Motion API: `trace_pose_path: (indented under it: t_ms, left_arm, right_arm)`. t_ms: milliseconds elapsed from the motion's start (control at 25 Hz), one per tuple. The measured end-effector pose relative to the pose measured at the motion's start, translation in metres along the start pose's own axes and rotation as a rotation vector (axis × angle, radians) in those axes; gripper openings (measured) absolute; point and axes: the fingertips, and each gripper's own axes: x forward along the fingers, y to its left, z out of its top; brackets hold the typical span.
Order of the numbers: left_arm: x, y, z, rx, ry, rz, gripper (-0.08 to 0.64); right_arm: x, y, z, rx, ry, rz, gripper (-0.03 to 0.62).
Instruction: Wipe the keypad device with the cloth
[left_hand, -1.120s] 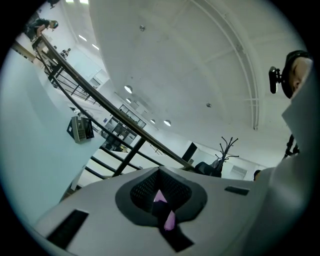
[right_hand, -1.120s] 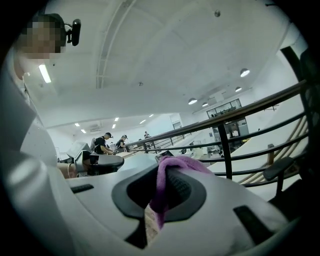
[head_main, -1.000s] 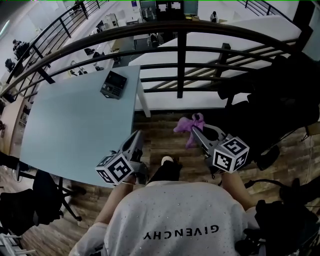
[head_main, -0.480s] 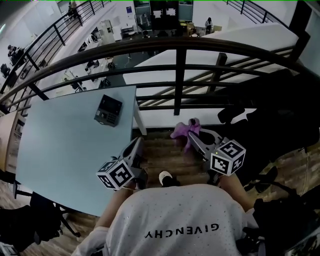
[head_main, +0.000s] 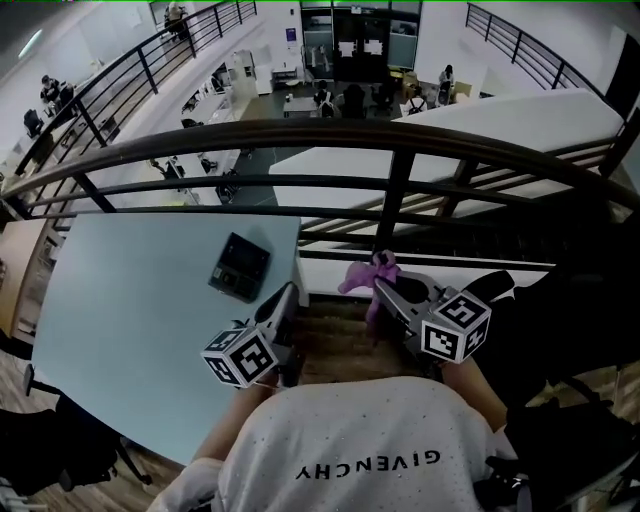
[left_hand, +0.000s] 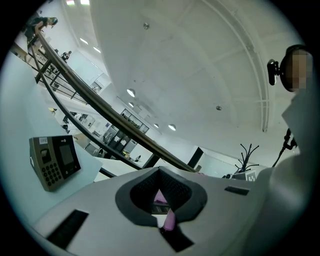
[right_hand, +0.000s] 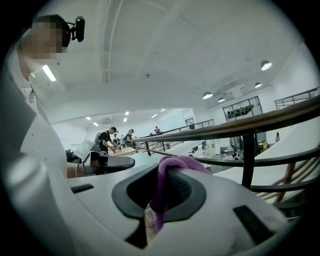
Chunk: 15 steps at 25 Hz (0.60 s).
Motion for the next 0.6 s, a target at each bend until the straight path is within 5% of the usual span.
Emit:
trace_pose_path:
  t_ms: [320,600]
  left_arm:
    - [0.042,0.000,0.126,-0.049,-0.015,0.052,0.003]
    - [0.038,0.005,0.140,-0.068,-0.097,0.160,0.003]
  right_arm:
    - [0.077,-0.015,0.125,-0.035,0.066,0.103,0.025]
    - [0.103,-0.010,0.136,-0.056,0.103,0.241,0.025]
